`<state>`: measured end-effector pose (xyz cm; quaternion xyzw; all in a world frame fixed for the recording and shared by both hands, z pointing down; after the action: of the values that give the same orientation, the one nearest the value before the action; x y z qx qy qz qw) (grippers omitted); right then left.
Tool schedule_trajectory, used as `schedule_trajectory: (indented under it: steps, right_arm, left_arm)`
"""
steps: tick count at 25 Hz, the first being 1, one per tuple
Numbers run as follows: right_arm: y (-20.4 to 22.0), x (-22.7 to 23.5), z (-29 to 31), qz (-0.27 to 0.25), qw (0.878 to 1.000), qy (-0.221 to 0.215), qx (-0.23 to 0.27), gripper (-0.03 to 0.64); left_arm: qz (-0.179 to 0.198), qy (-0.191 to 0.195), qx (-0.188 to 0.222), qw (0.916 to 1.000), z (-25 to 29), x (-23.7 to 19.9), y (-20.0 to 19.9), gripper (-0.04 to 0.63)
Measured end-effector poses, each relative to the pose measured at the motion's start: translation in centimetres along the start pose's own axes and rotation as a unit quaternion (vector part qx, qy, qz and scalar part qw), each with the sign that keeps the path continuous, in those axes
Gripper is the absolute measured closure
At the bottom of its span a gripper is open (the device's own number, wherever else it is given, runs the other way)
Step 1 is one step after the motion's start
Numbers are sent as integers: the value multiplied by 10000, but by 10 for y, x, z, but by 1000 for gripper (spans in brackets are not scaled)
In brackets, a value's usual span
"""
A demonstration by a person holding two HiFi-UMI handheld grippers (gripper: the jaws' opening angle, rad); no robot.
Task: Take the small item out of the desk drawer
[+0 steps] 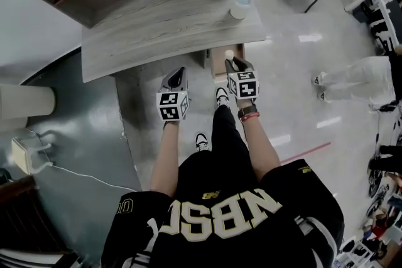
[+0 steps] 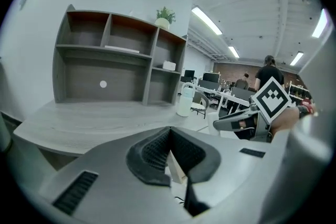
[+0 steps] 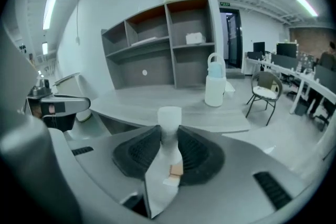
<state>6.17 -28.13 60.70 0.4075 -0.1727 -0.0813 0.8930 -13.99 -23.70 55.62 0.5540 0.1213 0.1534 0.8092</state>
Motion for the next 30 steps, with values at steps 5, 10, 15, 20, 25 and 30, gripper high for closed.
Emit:
schedule_trajectory:
  steps: [5,10,15,20,25,30]
  right_arm:
    - [-32,-18,-38,-23,9989,-99,465,506]
    - [-54,-28,-72,-149,9954,30,942,505]
    - [-73,-43,-104,-271,9905,21,1347,505]
    - [-92,-63,-137,-403,9822,-33,1836,503]
    - [-109,-78,-162,-505,9729,-78,2254,502]
    - [-114,-80,-177,-593,9663,59,2504,503]
  left_arm:
    - [138,-137,302,9994,-19,-2,-29,581]
    - [317,-286,611,9972,-40,0,-60,581]
    - [551,-370,1015,9926,-61,5,-95,581]
    - [647,-399,1415,9870,-87,11,-123,581]
    - [698,-466,1704,9818,-103,14,-141,581]
    - [766,-522,1933,9767,-114,17,-152,581]
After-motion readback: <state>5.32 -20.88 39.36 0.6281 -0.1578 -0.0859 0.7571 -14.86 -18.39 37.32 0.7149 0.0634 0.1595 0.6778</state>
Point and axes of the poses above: the fingertips, and each gripper's own axes: z forward along the fingers, x to its right, y out of its underside, the point moved 3 cm from there along -z, backward along the fingers, and after that the axes turned 11 degrees about z, right-handed, at the moved point
